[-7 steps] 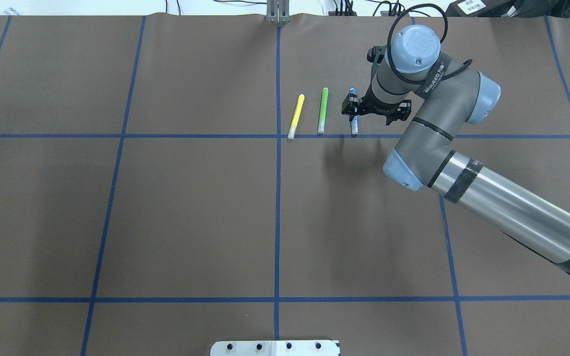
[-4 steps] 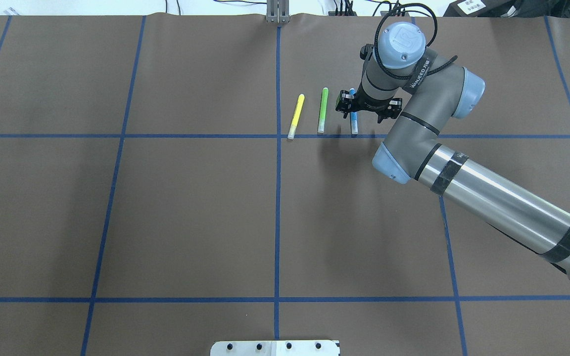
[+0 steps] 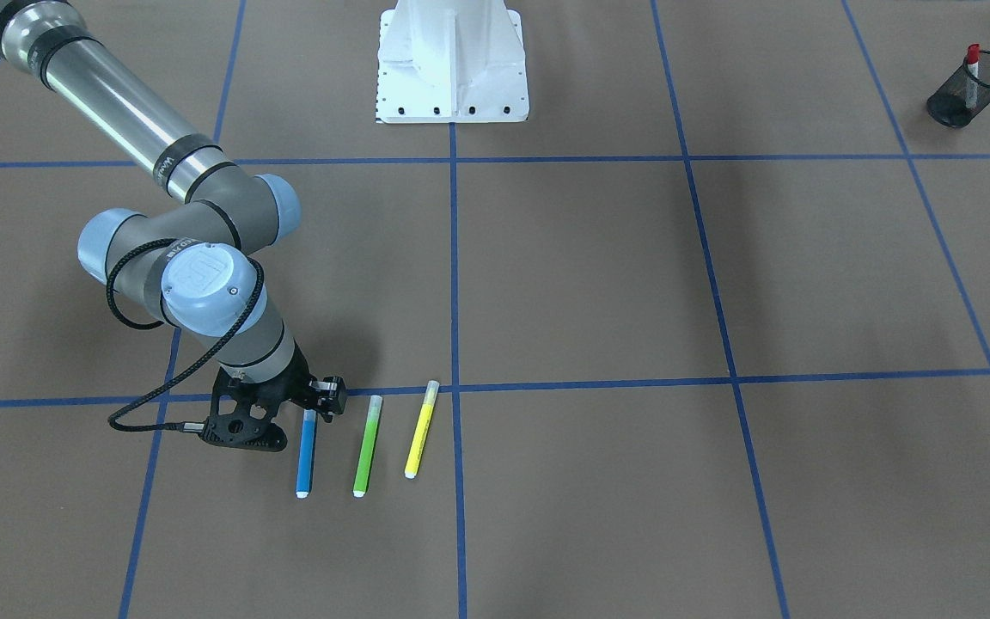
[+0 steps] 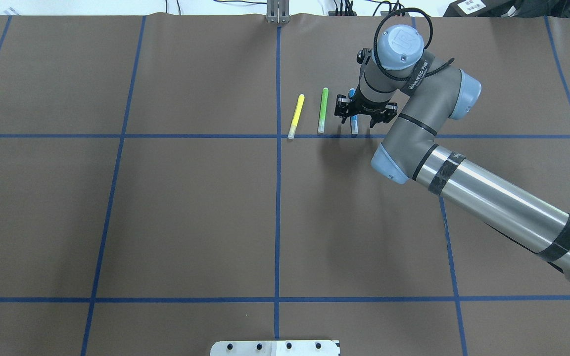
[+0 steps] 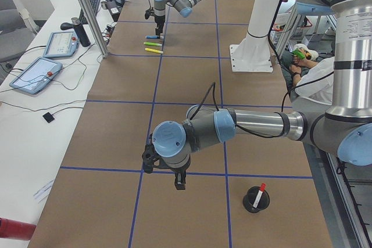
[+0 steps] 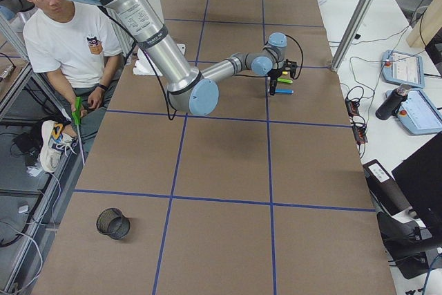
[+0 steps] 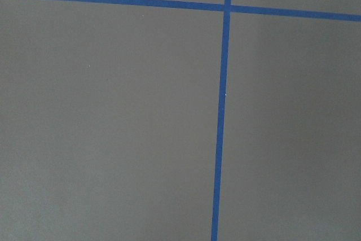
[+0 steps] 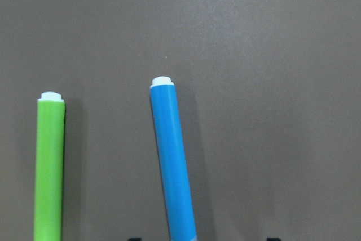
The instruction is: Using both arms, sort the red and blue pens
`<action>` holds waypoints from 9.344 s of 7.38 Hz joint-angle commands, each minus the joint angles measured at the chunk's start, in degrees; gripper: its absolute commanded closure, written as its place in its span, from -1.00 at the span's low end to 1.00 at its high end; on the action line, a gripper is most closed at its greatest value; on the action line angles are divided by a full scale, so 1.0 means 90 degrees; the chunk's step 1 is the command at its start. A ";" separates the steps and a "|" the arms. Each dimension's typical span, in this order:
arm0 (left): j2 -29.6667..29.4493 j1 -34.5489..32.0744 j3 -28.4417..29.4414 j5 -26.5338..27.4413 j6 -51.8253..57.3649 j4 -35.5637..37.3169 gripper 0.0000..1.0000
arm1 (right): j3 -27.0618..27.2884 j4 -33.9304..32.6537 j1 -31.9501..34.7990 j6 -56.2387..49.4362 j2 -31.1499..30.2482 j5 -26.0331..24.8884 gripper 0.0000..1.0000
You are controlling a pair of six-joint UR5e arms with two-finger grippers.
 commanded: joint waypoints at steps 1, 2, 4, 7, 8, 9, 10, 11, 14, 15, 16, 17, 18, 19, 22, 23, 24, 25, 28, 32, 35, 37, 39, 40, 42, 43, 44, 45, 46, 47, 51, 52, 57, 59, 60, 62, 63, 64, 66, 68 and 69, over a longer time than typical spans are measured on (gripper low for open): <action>0.0003 0.0000 -0.0009 -0.0050 -0.0010 0.0009 -1.00 | -0.0086 0.0296 -0.0090 -0.0006 -0.0043 0.0047 -0.27; 0.0003 0.0000 -0.0009 -0.0050 -0.0030 0.0009 -1.00 | -0.0087 0.0296 -0.0090 -0.0006 -0.0053 0.0047 0.01; -0.0006 0.0000 0.0001 -0.0050 -0.0039 0.0009 -1.00 | -0.0058 0.0296 -0.0080 -0.0006 -0.0063 0.0067 1.00; 0.0003 0.0000 0.0011 -0.0050 -0.0039 -0.0001 -1.00 | -0.0038 0.0296 -0.0060 -0.0055 -0.0141 0.0106 1.00; 0.0003 0.0000 0.0001 -0.0089 -0.0039 0.0009 -1.00 | 0.0068 0.0286 0.0056 -0.0045 -0.0141 0.0251 1.00; 0.0003 0.0000 0.0001 -0.0311 -0.0039 0.0019 -1.00 | 0.0224 0.0180 0.0366 -0.0036 -0.0160 0.0736 1.00; 0.0003 0.0000 0.0001 -0.0410 -0.0039 0.0009 -1.00 | 0.0467 0.0034 0.0621 -0.0084 -0.0479 0.1118 1.00; 0.0003 0.0000 -0.0009 -0.0421 -0.0039 -0.0010 -1.00 | 0.0682 0.0023 0.0846 -0.0123 -0.0850 0.1083 1.00; -0.0026 0.0010 -0.0125 -0.0479 -0.0059 -0.0089 -1.00 | 0.1016 0.0022 0.2016 -0.2546 -0.2275 0.1111 1.00; -0.0103 0.0068 -0.0203 -0.0480 -0.0243 -0.0282 -1.00 | 0.1055 0.0003 0.2319 -0.3241 -0.2695 0.1150 1.00; -0.0201 0.0271 -0.0185 -0.0470 -0.0525 -0.0690 -1.00 | 0.1056 -0.0210 0.2622 -0.4032 -0.3028 0.1151 1.00; -0.0395 0.0650 -0.0165 -0.0460 -0.1127 -0.1120 -1.00 | 0.1046 -0.0889 0.2935 -0.5074 -0.3109 0.1151 1.00; -0.0494 0.0944 -0.0156 -0.0460 -0.1781 -0.1665 -1.00 | 0.1085 -0.1901 0.3286 -0.6196 -0.3071 0.1151 1.00; -0.0601 0.1334 -0.0078 -0.0441 -0.2271 -0.2338 -1.00 | 0.1211 -0.2858 0.3454 -0.6990 -0.3071 0.1151 1.00; -0.1245 0.1835 0.0069 -0.0450 -0.3720 -0.2931 -1.00 | 0.2068 -0.5284 0.3709 -0.8772 -0.3565 0.1064 1.00; -0.1295 0.1865 0.0021 -0.0460 -0.3740 -0.2931 -1.00 | 0.2323 -0.5570 0.3719 -0.9269 -0.4062 0.1073 1.00; -0.1431 0.2010 0.0030 -0.0460 -0.3953 -0.2931 -1.00 | 0.2635 -0.6124 0.3796 -0.9728 -0.4453 0.1063 1.00; -0.1645 0.2476 0.0049 -0.0441 -0.4158 -0.2931 -1.00 | 0.2937 -0.6874 0.3807 -1.0100 -0.4767 0.0966 1.00; -0.1676 0.2529 0.0021 -0.0402 -0.4278 -0.3145 -1.00 | 0.3369 -0.8032 0.4107 -1.0989 -0.5685 0.0459 1.00; -0.1676 0.2597 -0.0369 -0.0392 -0.4626 -0.3145 -1.00 | 0.3468 -0.9020 0.4334 -1.1431 -0.6437 0.0291 1.00; -0.1667 0.2656 -0.0556 -0.0382 -0.4649 -0.3145 -1.00 | 0.3681 -0.9282 0.4440 -1.1851 -0.7054 -0.0059 1.00; -0.1667 0.2656 -0.0653 -0.0372 -0.4668 -0.3145 -1.00 | 0.3898 -0.9831 0.4675 -1.1979 -0.7113 -0.0642 1.00; -0.1696 0.2656 -0.0663 -0.0372 -0.4668 -0.3136 -1.00 | 0.3568 -0.9569 0.4676 -1.1969 -0.7221 -0.0646 1.00; -0.1705 0.2656 -0.0741 -0.0372 -0.4678 -0.3136 -1.00 | 0.3237 -0.9229 0.4676 -1.1960 -0.7211 -0.0549 1.00; -0.1657 0.2647 -0.0946 -0.0362 -0.4766 -0.3136 -1.00 | 0.2641 -0.8497 0.4666 -1.1940 -0.7153 -0.0238 1.00; -0.1628 0.2646 -0.1033 -0.0362 -0.4776 -0.3126 -1.00 | 0.2396 -0.8232 0.4666 -1.1930 -0.7153 -0.0101 1.00; -0.1618 0.2646 -0.1073 -0.0362 -0.4843 -0.3126 -1.00 | 0.2326 -0.8162 0.4666 -1.1930 -0.7143 -0.0051 1.00; -0.1618 0.2646 -0.1083 -0.0362 -0.4844 -0.3126 -1.00 | 0.2325 -0.8161 0.4666 -1.1920 -0.7123 0.0133 0.58; -0.1608 0.2646 -0.1083 -0.0362 -0.4844 -0.3126 -1.00 | 0.2335 -0.8161 0.4657 -1.1920 -0.7114 0.0299 0.34; -0.1608 0.2637 -0.1093 -0.0362 -0.4854 -0.3116 -1.00 | 0.2325 -0.8122 0.4656 -1.1911 -0.6997 0.0407 0.16; -0.1375 0.2627 -0.1142 -0.0362 -0.4844 -0.3097 -1.00 | 0.2432 -0.8083 0.4666 -1.1891 -0.6228 0.1421 -1.00; -0.1374 0.2627 -0.1142 -0.0362 -0.4854 -0.3097 -1.00 | 0.2442 -0.8083 0.4666 -1.1881 -0.5703 0.1511 -1.00; -0.1091 0.2578 -0.0907 0.0015 -0.4834 -0.3058 -1.00 | 0.2491 -0.5713 0.4637 -1.0119 -0.3891 0.2182 -1.00; -0.1081 0.2636 -0.0801 0.0913 -0.4747 -0.2980 -1.00 | 0.2511 -0.3746 0.4627 -0.8646 -0.3910 0.2254 -1.00; -0.1090 0.2637 -0.0742 0.1188 -0.4718 -0.2989 -1.00 | 0.2530 -0.2935 0.4540 -0.8001 -0.3881 0.2245 -1.00; -0.1061 0.2637 -0.0459 0.1152 -0.3543 -0.2864 -1.00 | 0.3230 -0.2215 0.4452 -0.6925 -0.3949 0.2196 -1.00; -0.1090 0.2637 -0.0420 0.0997 -0.3536 -0.2669 -1.00 | 0.3359 -0.2224 0.4345 -0.6862 -0.3901 0.2118 -1.00; -0.1071 0.2637 -0.0313 0.0425 -0.3536 -0.2657 -1.00 | 0.3360 -0.2224 0.4054 -0.6775 -0.3881 0.1779 -1.00; -0.1081 0.2627 -0.0350 0.0175 -0.3545 -0.2657 -1.00 | 0.3360 -0.2233 0.3914 -0.6706 -0.3871 0.1726 -1.00; -0.1022 0.2627 -0.0380 0.0175 -0.3536 -0.2657 -1.00 | 0.3360 -0.2224 0.3875 -0.6725 -0.3939 0.1756 -1.00; -0.1012 0.2627 -0.0390 0.0136 -0.3536 -0.2667 -1.00 | 0.3351 -0.2233 0.3846 -0.6725 -0.3940 0.1824 -1.00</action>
